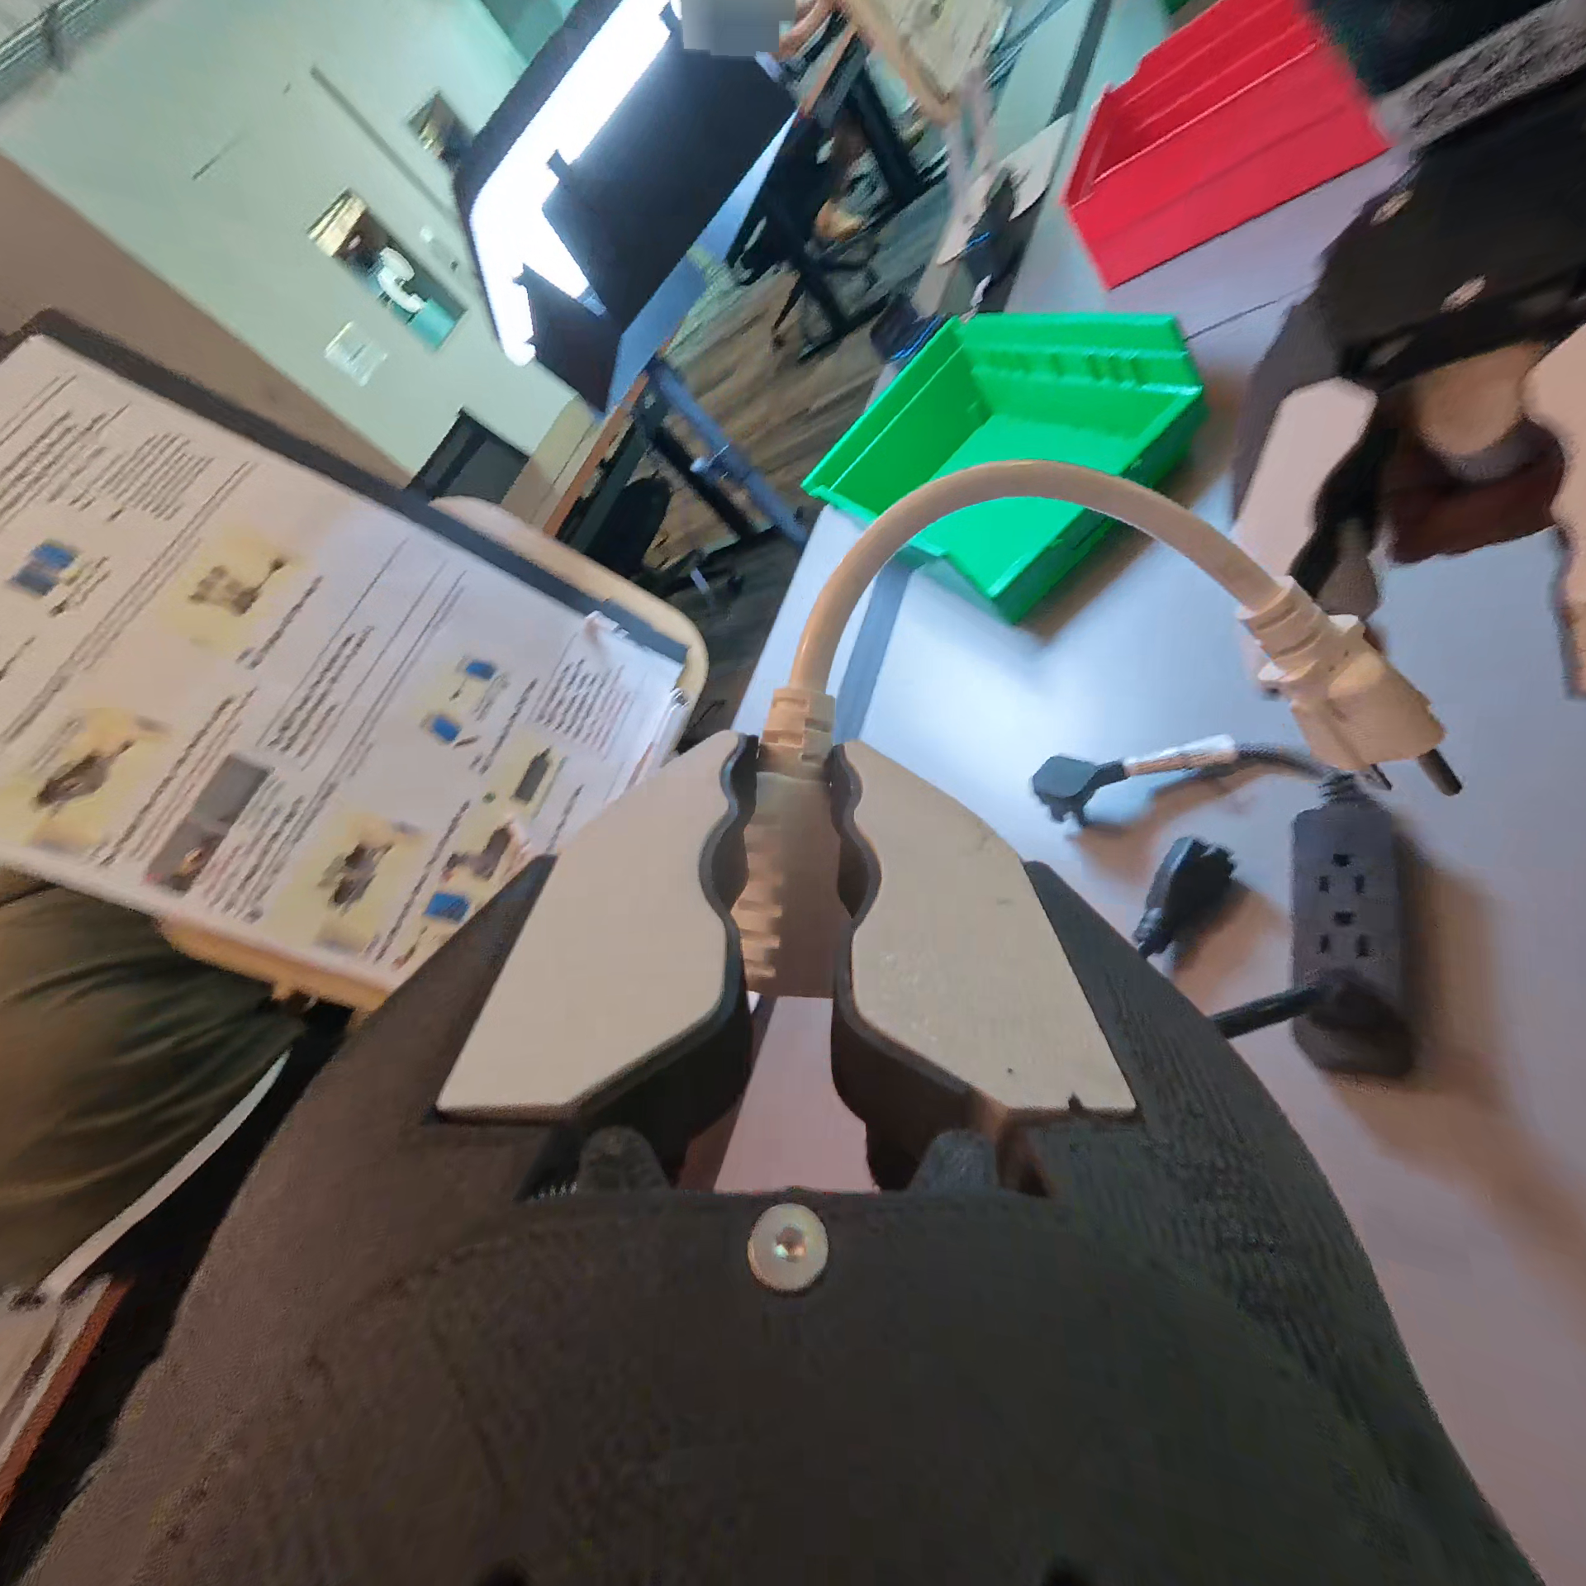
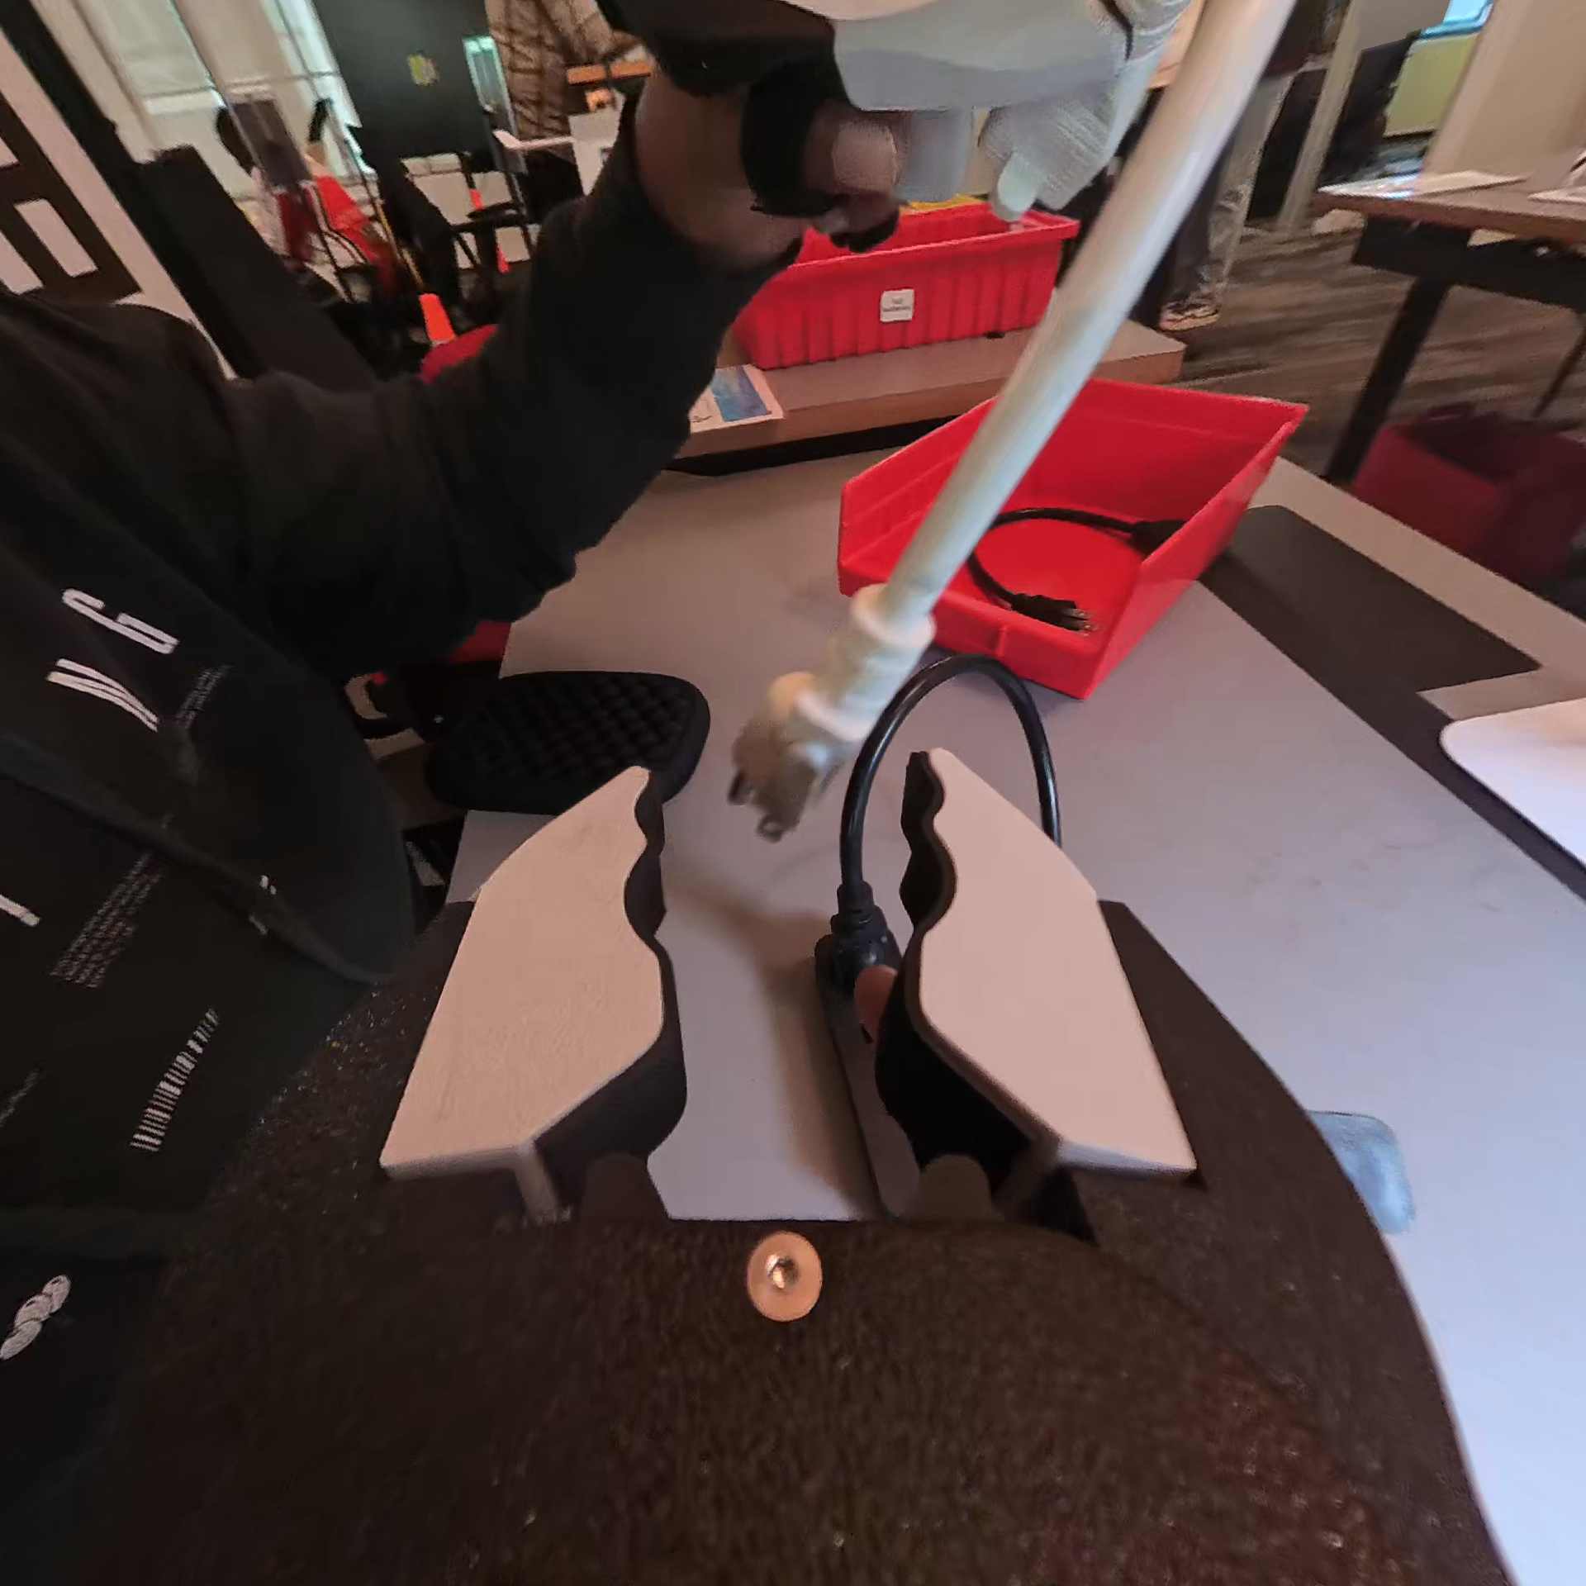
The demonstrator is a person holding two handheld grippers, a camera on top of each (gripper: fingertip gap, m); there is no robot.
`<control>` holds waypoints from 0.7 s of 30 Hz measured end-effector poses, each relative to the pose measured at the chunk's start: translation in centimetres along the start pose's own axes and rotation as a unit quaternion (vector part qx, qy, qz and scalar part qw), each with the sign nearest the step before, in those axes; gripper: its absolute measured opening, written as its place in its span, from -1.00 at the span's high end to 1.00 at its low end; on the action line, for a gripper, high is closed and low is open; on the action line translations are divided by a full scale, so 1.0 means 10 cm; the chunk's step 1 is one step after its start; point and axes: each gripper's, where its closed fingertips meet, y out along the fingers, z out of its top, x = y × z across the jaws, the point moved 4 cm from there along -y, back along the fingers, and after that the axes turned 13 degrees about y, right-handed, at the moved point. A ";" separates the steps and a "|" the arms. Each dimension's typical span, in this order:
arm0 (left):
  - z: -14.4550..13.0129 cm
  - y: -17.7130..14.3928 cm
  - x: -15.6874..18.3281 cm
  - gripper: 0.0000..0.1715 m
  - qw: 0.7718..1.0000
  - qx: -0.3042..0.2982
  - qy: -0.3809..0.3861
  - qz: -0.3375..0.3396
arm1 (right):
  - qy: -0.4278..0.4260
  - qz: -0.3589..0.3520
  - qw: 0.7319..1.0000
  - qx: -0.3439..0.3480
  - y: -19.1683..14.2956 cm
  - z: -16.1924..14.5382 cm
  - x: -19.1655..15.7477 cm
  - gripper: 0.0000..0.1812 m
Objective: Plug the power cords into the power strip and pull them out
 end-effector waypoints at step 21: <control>-0.30 0.87 0.68 0.81 0.968 0.111 -0.164 -0.153 | -0.046 0.085 0.995 -0.023 0.08 -0.25 -0.27 0.58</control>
